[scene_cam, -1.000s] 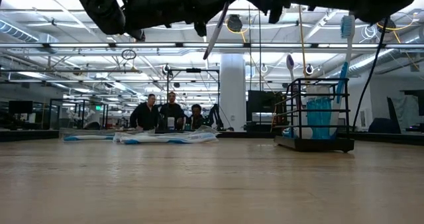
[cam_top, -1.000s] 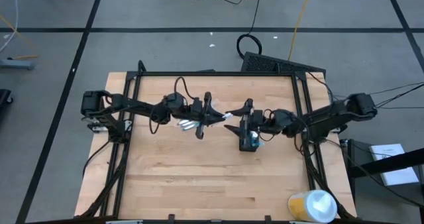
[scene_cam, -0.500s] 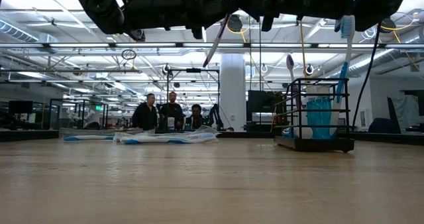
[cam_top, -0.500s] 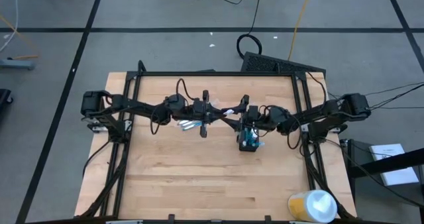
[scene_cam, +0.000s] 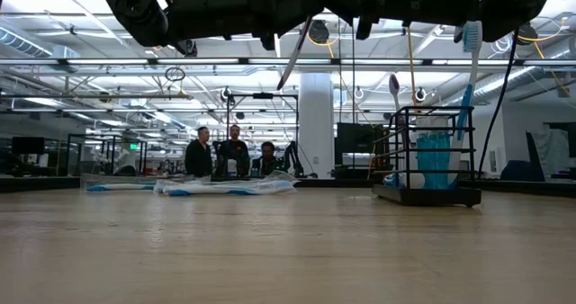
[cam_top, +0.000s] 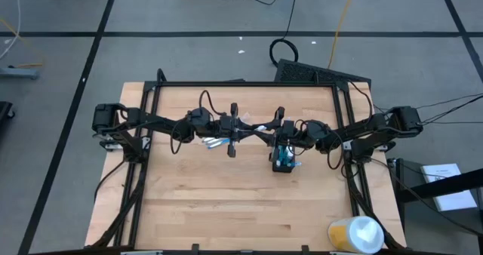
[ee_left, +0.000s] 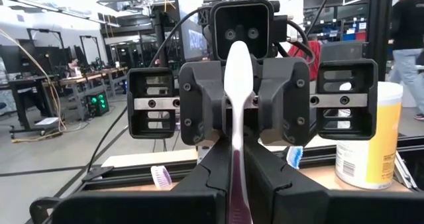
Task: Pick & Place toothbrushing station
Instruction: Put the purple toothbrush into the top section of the mesh organizer
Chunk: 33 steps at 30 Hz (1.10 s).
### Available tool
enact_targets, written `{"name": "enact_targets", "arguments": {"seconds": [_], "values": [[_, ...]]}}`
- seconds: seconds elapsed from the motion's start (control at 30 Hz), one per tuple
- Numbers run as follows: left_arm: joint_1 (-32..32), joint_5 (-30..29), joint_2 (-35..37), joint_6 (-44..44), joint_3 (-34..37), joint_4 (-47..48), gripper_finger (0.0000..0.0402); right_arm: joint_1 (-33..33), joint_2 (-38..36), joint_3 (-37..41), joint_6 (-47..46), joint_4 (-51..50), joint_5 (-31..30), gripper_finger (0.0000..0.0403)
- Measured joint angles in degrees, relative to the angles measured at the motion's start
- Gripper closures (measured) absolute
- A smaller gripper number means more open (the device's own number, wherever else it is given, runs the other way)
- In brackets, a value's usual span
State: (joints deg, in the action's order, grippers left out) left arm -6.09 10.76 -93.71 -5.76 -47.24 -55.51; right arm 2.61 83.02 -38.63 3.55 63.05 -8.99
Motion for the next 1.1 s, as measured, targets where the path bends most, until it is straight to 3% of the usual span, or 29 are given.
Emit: {"name": "enact_targets", "arguments": {"seconds": [0.57,0.8,1.1], "values": [[-0.2,-0.2,0.0,0.3,0.0,-1.5,0.0382,0.0,0.0,0.0,1.4,-0.4,0.0,0.0337],[-0.2,0.8,0.1,1.8,0.0,0.0,0.0382,0.1,-0.9,0.0,3.4,-1.9,0.2,0.0380],[0.4,0.8,0.3,5.0,-0.1,1.1,0.0337,0.1,-2.7,0.2,5.8,-3.7,0.4,0.0395]]}}
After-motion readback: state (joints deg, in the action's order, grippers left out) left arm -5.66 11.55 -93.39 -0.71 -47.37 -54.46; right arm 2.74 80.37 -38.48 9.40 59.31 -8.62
